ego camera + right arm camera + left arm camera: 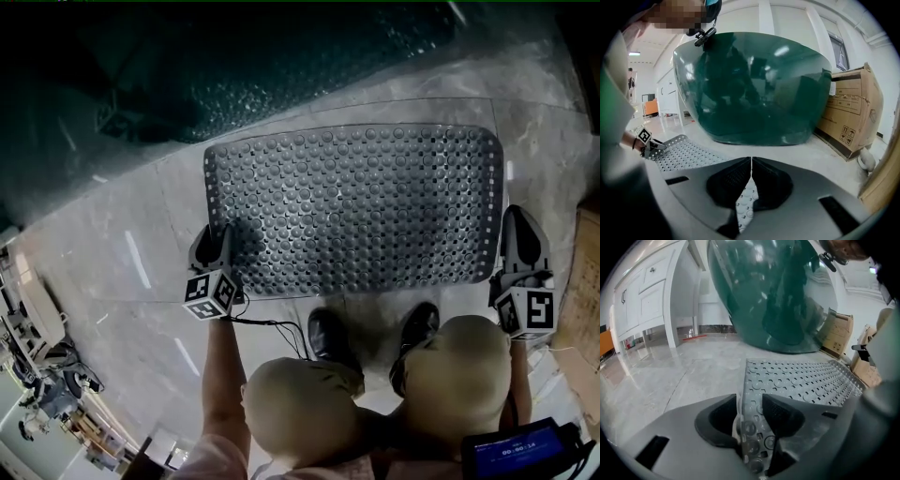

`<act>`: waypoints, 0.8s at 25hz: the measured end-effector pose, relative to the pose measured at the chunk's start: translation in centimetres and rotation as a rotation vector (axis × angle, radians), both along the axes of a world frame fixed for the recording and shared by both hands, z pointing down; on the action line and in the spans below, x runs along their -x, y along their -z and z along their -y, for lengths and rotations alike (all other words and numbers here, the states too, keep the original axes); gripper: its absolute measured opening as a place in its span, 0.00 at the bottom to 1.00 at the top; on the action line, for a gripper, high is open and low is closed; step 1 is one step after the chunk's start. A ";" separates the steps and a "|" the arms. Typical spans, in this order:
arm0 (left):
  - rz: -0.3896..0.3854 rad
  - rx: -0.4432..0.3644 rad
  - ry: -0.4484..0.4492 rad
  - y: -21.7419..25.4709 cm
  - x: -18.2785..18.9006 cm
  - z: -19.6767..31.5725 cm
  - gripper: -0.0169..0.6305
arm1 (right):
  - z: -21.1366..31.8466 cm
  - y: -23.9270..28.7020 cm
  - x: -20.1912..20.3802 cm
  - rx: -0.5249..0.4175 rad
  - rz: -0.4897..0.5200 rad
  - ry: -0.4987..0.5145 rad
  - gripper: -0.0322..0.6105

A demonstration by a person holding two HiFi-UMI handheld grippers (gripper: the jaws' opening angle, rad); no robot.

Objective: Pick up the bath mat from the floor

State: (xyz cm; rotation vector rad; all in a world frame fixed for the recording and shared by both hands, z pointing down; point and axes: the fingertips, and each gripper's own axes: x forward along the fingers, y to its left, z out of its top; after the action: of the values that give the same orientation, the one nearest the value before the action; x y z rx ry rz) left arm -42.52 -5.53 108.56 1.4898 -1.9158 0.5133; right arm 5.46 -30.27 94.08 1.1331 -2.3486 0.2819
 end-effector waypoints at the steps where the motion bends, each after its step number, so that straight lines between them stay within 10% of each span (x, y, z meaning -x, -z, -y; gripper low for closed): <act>1: -0.002 0.006 0.008 -0.1 0.2 -0.1 0.28 | 0.0 0.0 -0.1 0.000 0.000 -0.002 0.08; 4: -0.020 0.014 0.041 -0.5 0.9 -0.2 0.10 | 0.1 -0.3 -0.6 0.001 -0.005 -0.016 0.08; 15: -0.011 0.021 0.001 0.3 0.6 -0.2 0.09 | 0.7 -3.1 -3.3 0.042 0.013 -0.089 0.09; 20: -0.006 0.018 -0.005 0.9 0.3 -0.1 0.09 | 0.6 -6.3 -4.4 0.142 0.020 -0.077 0.32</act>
State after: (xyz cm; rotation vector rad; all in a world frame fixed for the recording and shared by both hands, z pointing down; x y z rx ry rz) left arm -42.86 -5.41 107.62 1.4833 -1.8992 0.5259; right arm 9.85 -30.86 100.35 1.1584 -2.2655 0.4815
